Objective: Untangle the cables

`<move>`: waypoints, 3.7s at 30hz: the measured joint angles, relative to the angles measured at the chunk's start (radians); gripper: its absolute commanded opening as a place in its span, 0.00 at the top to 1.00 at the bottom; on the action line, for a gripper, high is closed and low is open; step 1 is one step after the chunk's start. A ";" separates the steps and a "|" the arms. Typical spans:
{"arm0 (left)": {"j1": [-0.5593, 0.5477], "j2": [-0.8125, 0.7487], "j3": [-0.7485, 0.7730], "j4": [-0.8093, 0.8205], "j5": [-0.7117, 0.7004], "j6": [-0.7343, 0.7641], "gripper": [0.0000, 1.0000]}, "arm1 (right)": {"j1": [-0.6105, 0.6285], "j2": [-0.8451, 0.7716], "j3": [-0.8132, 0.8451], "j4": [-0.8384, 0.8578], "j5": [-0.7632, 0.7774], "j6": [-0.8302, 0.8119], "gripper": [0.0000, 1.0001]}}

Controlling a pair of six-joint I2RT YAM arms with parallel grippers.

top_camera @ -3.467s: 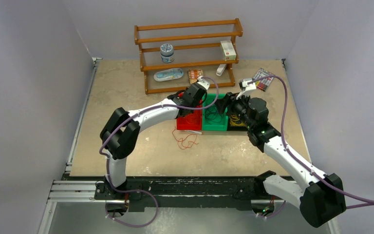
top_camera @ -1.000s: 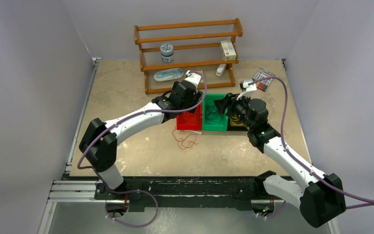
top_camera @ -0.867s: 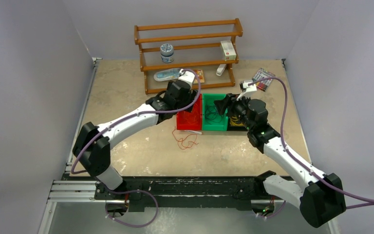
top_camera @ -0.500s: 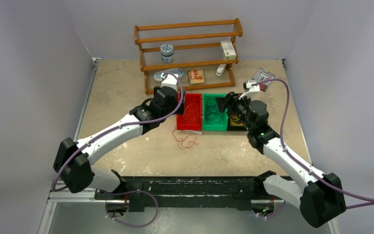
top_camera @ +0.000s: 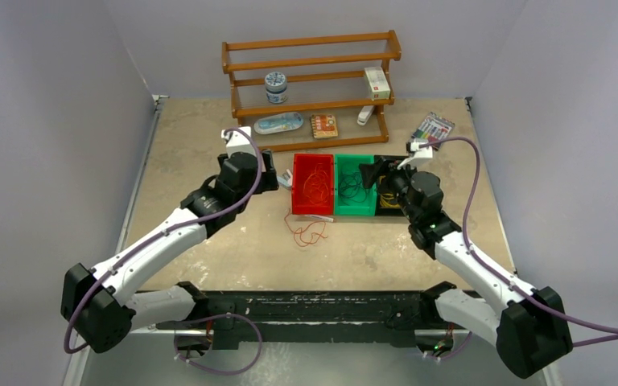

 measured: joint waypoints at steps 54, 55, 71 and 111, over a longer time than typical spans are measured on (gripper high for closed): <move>-0.150 0.300 -0.346 0.362 0.376 -0.039 0.92 | 0.000 0.145 0.048 -0.051 -0.183 -0.037 0.24; -0.150 0.300 -0.345 0.362 0.375 -0.039 0.95 | 0.000 0.144 0.048 -0.051 -0.183 -0.037 0.24; -0.150 0.083 -0.230 0.163 0.280 -0.033 1.00 | 0.000 0.132 0.048 -0.013 -0.206 -0.045 0.23; -0.150 0.080 0.293 -0.100 0.155 0.187 1.00 | 0.000 0.093 0.048 0.044 -0.304 -0.095 0.23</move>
